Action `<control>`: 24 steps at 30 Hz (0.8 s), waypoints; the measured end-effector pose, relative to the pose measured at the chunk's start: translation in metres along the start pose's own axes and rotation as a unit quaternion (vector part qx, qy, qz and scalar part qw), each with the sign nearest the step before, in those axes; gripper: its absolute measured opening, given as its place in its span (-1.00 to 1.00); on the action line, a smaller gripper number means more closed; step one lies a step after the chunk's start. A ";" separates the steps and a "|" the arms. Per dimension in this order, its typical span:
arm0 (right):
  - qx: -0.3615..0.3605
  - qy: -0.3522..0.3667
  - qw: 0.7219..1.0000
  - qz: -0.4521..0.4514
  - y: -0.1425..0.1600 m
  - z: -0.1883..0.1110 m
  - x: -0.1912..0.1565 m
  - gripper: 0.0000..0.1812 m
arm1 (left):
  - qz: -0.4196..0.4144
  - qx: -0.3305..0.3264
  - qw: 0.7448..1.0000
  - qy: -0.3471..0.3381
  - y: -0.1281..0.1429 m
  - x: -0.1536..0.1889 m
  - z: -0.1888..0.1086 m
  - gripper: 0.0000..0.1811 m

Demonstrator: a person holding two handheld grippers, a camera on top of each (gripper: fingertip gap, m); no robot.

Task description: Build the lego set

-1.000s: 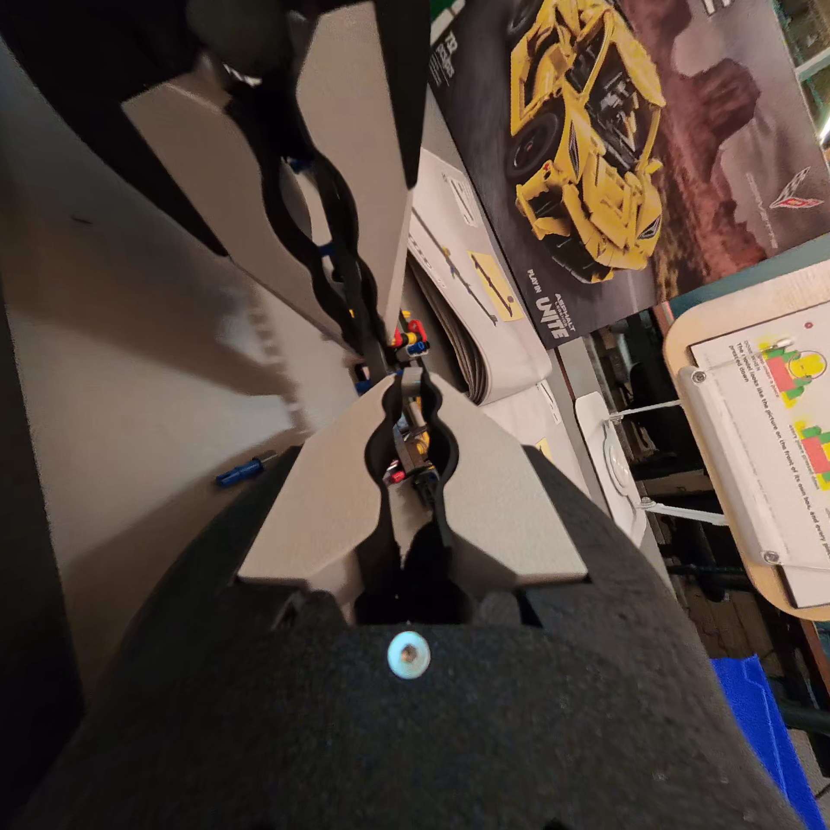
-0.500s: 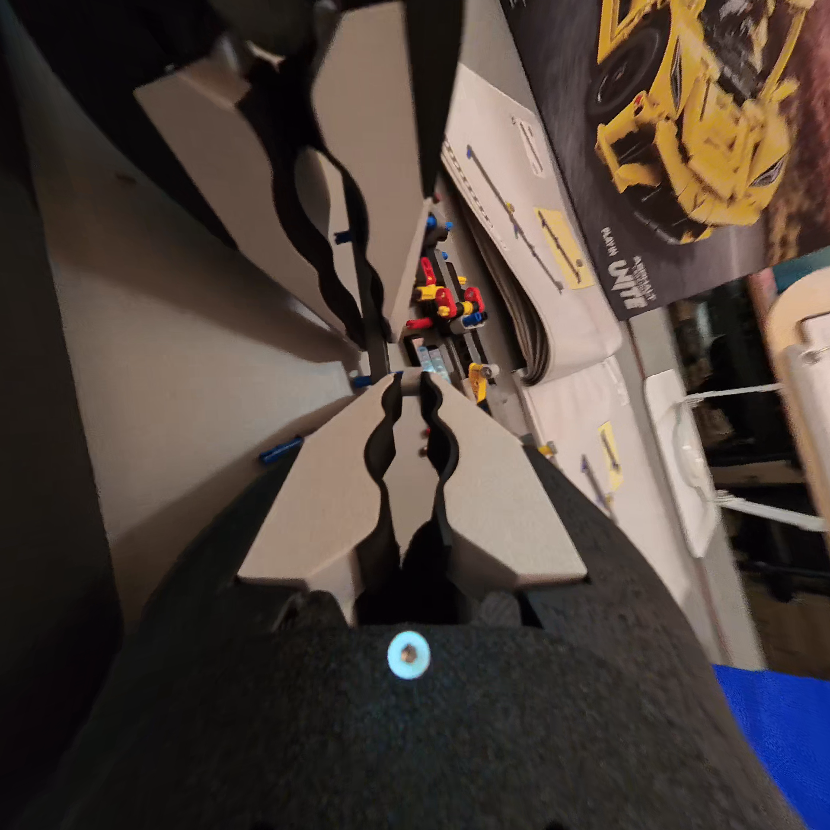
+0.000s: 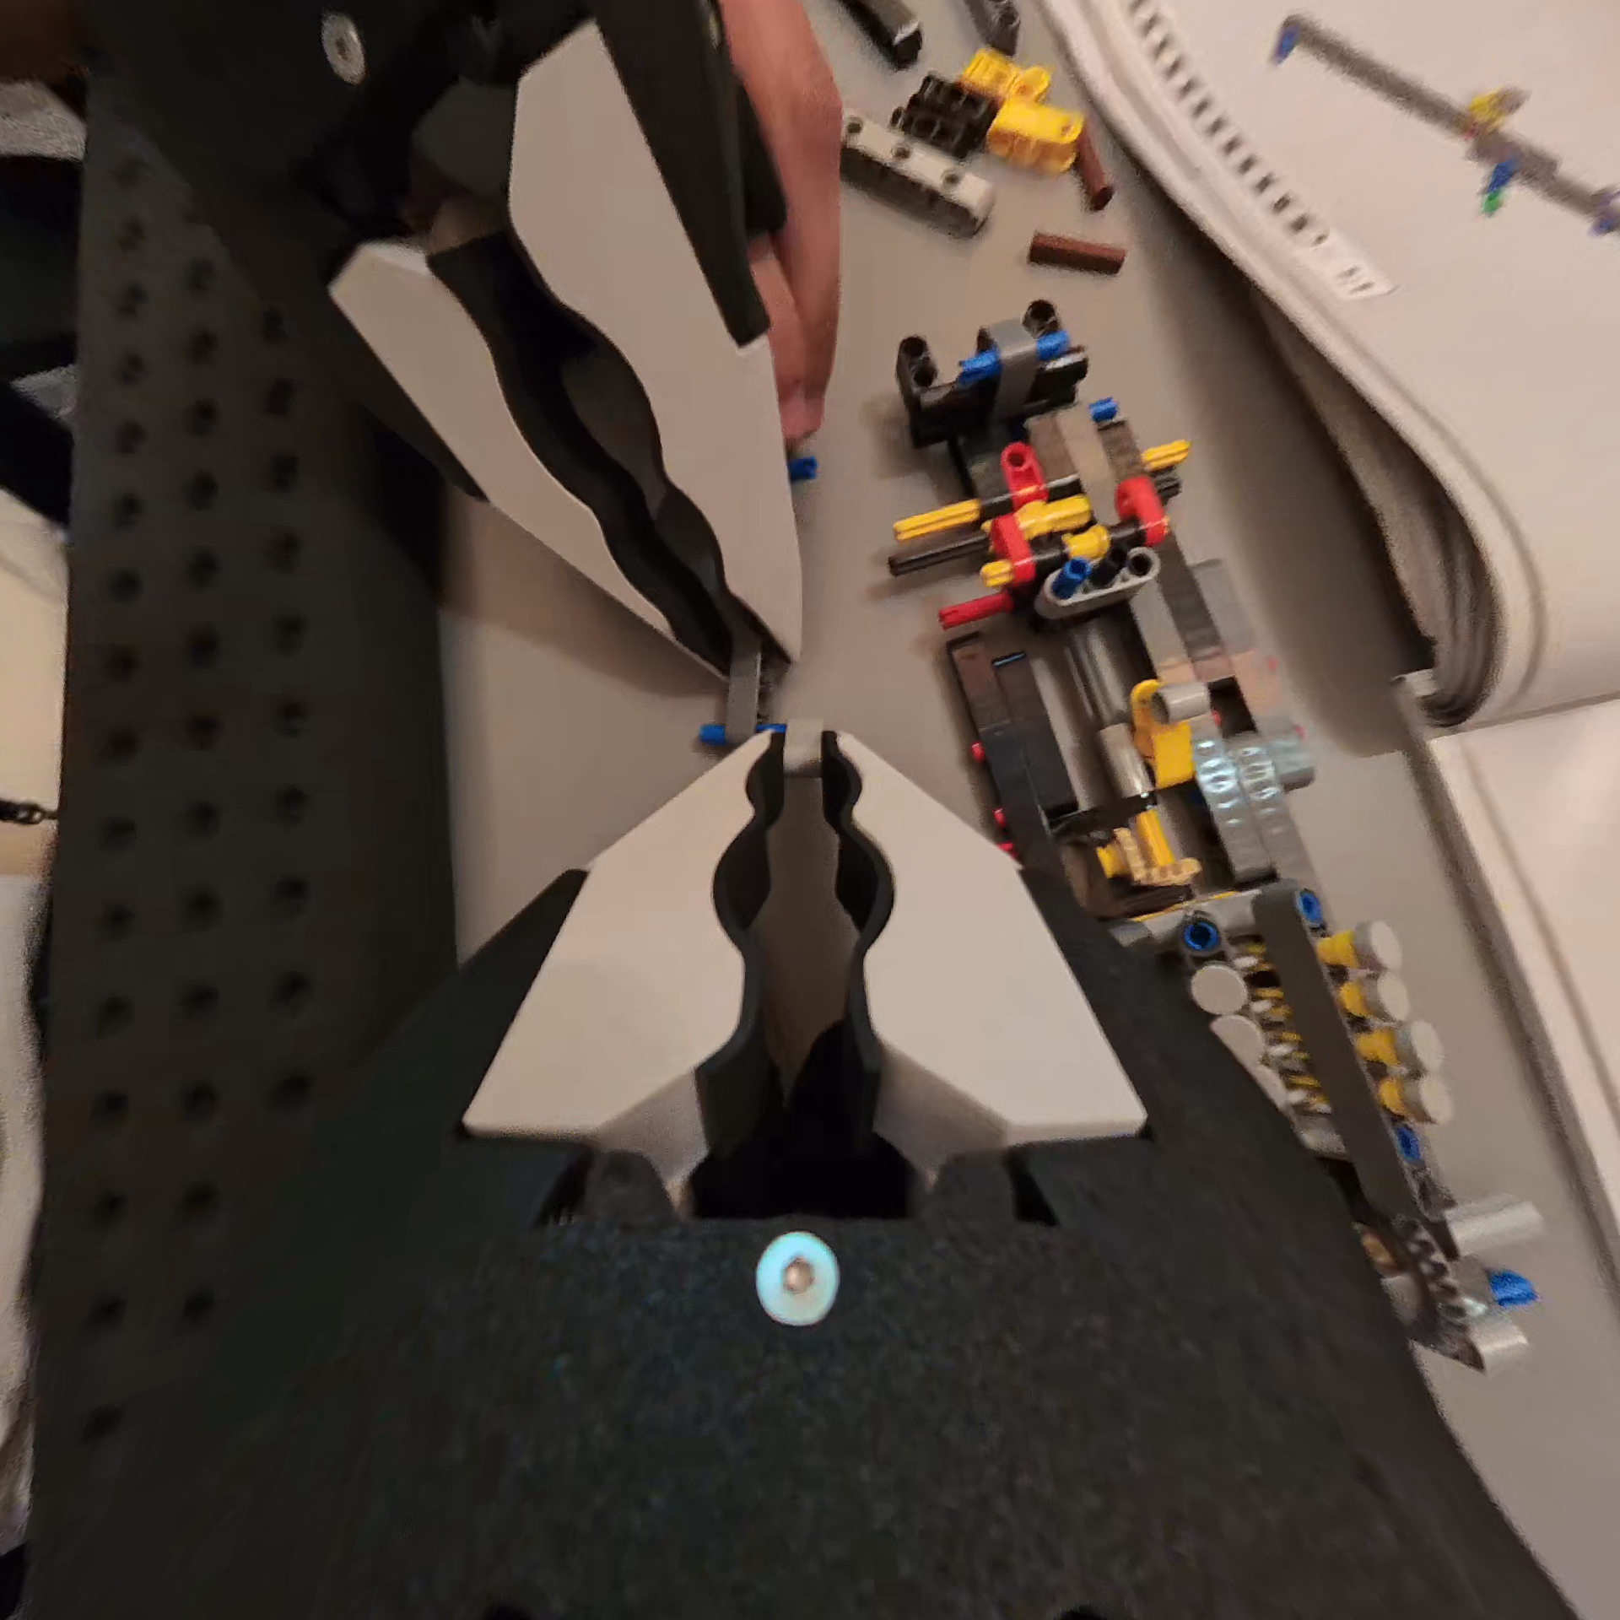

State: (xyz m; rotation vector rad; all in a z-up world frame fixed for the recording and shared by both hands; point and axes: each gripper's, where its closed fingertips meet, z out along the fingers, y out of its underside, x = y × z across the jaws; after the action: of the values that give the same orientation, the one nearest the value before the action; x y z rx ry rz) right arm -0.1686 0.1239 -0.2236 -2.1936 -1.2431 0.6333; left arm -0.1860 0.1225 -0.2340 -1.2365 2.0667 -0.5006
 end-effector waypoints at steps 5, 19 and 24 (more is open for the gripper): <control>-0.027 -0.013 1.000 0.004 0.008 0.002 -0.001 -0.93 | -0.046 -0.003 0.998 0.036 -0.003 0.006 0.000 -0.82; 0.024 0.003 0.999 0.044 0.006 0.002 0.001 -0.93 | -0.113 0.013 0.991 0.077 -0.016 0.012 0.010 -0.80; 0.026 0.010 0.999 0.036 0.007 0.002 0.000 -0.94 | -0.124 0.014 0.989 0.075 -0.016 0.012 0.010 -0.80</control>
State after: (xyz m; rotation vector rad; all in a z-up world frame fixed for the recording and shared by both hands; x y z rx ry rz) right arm -0.1657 0.1214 -0.2295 -2.2049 -1.1284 0.6642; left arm -0.1728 0.1049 -0.2351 -1.4887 2.0294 -0.7563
